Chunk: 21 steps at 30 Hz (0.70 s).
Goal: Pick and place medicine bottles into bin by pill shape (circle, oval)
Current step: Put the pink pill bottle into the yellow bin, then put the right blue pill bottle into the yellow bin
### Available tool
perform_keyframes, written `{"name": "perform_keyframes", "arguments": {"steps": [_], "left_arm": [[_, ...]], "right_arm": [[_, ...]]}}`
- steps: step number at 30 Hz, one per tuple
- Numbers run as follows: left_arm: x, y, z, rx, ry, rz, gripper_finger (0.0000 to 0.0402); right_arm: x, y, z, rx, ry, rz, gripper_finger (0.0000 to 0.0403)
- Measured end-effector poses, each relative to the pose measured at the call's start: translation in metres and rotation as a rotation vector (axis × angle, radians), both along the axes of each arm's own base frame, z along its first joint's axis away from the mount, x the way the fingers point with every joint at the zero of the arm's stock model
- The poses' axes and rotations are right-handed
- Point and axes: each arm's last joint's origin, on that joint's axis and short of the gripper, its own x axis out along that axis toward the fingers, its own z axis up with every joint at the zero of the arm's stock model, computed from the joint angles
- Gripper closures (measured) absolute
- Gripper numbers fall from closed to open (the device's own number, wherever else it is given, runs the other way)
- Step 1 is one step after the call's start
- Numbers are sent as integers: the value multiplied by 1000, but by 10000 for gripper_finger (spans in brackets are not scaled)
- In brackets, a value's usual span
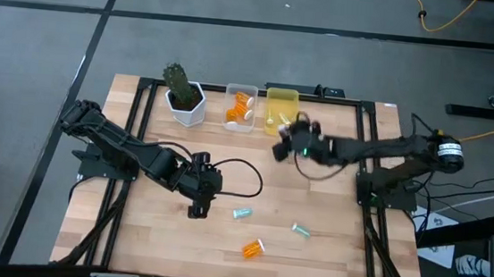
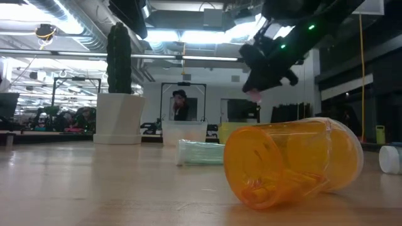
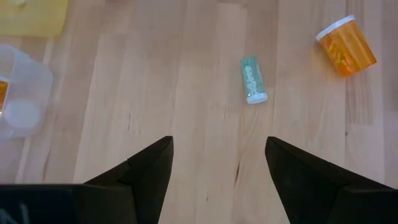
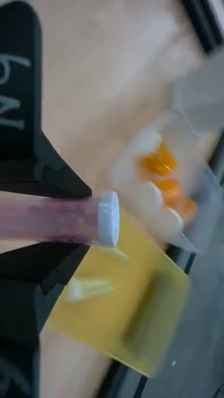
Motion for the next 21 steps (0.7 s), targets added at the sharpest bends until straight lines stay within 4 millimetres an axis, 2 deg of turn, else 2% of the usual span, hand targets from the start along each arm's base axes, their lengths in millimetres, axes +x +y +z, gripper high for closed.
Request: {"name": "perform_keyframes", "arguments": {"steps": [5, 9, 14, 21], "left_arm": [[0, 0, 0, 0, 0, 0, 152], [0, 0, 0, 0, -1, 0, 152], [0, 0, 0, 0, -1, 0, 152], [0, 0, 0, 0, -1, 0, 152]], "right_arm": [[0, -52, 1, 45, -78, 9, 298], [0, -77, -2, 62, -143, -4, 297], [-4, -91, -5, 50, -124, -11, 274], [-4, -93, -4, 94, -149, 28, 218]]}}
